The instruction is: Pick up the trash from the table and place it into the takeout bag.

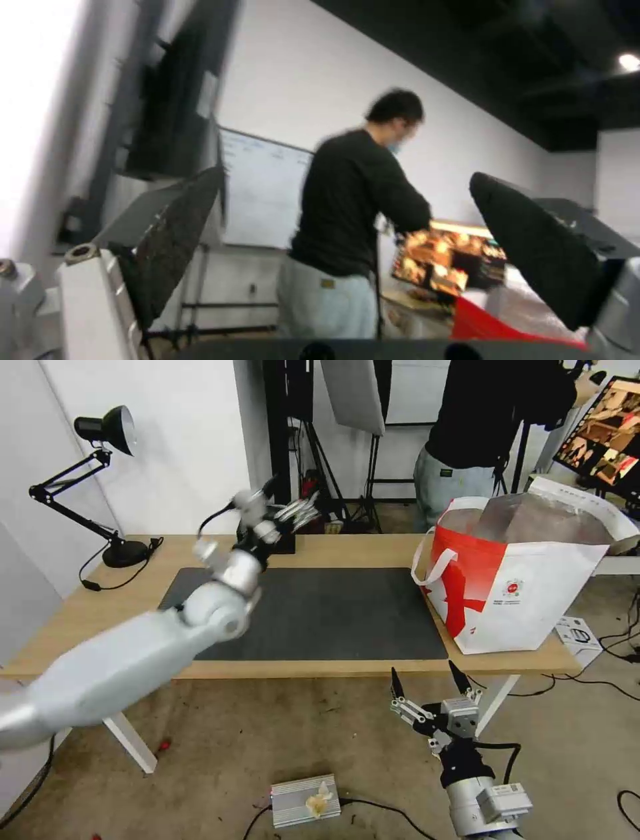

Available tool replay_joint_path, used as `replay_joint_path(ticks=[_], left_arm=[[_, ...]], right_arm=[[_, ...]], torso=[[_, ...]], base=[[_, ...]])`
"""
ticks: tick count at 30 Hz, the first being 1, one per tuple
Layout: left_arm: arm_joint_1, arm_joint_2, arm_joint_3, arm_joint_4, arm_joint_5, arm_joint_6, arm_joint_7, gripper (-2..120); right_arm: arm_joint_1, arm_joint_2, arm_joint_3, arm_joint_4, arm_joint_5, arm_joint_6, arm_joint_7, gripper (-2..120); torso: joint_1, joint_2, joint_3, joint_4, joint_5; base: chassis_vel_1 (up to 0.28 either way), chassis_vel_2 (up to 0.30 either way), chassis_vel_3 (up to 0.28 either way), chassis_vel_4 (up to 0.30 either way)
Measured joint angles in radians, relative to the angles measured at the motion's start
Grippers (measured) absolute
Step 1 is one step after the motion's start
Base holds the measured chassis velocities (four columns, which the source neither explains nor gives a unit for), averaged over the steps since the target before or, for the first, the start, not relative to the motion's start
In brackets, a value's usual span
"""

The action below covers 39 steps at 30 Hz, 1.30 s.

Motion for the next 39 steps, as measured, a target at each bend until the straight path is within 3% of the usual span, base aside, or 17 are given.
replay_joint_path(ticks=[3,4,8,9,12,13,17,23,31,39], left_arm=[[0.222,0.049,-0.179,-0.091,0.049,0.002,-0.004,100],[0.222,0.049,-0.179,-0.091,0.049,0.002,-0.004,100],[0.568,0.069,-0.452,-0.195,0.132,0.003,0.000,100],[0.568,0.069,-0.452,-0.195,0.132,0.003,0.000,100],[0.759,0.052,-0.572,-0.251,0.211,-0.014,0.002,100],[0.759,0.052,-0.572,-0.251,0.211,-0.014,0.002,100],[0.930,-0.020,-0.671,-0.298,0.298,-0.024,0.001,100],[1.039,-0.116,-0.711,-0.316,0.414,-0.040,-0.018,100],[1.155,-0.300,-0.709,-0.308,0.701,-0.069,-0.126,100],[1.276,-0.430,-0.746,-0.283,0.907,-0.092,-0.155,100]], right_arm=[[0.000,0.000,0.000,0.000,0.000,0.000,0.000,100],[0.000,0.000,0.000,0.000,0.000,0.000,0.000,100],[0.000,0.000,0.000,0.000,0.000,0.000,0.000,100],[0.000,0.000,0.000,0.000,0.000,0.000,0.000,100],[0.000,0.000,0.000,0.000,0.000,0.000,0.000,100],[0.000,0.000,0.000,0.000,0.000,0.000,0.000,100],[0.000,0.000,0.000,0.000,0.000,0.000,0.000,100],[0.000,0.000,0.000,0.000,0.000,0.000,0.000,100],[0.000,0.000,0.000,0.000,0.000,0.000,0.000,100],[0.000,0.000,0.000,0.000,0.000,0.000,0.000,100]], torso=[[0.000,0.000,0.000,0.0000,-0.0004],[0.000,0.000,0.000,0.0000,-0.0004],[0.000,0.000,0.000,0.0001,-0.0001],[0.000,0.000,0.000,0.0001,-0.0001],[0.000,0.000,0.000,0.0003,0.0000],[0.000,0.000,0.000,0.0003,0.0000],[0.000,0.000,0.000,-0.0002,0.0003],[0.000,0.000,0.000,0.0000,0.0003],[0.000,0.000,0.000,-0.0002,0.0003],[0.000,0.000,0.000,-0.0002,0.0003]], base=[[0.000,0.000,0.000,0.000],[0.000,0.000,0.000,0.000],[0.000,0.000,0.000,0.000],[0.000,0.000,0.000,0.000],[0.000,0.000,0.000,0.000],[0.000,0.000,0.000,0.000],[0.000,0.000,0.000,0.000],[0.000,0.000,0.000,0.000],[0.000,0.000,0.000,0.000],[0.000,0.000,0.000,0.000]])
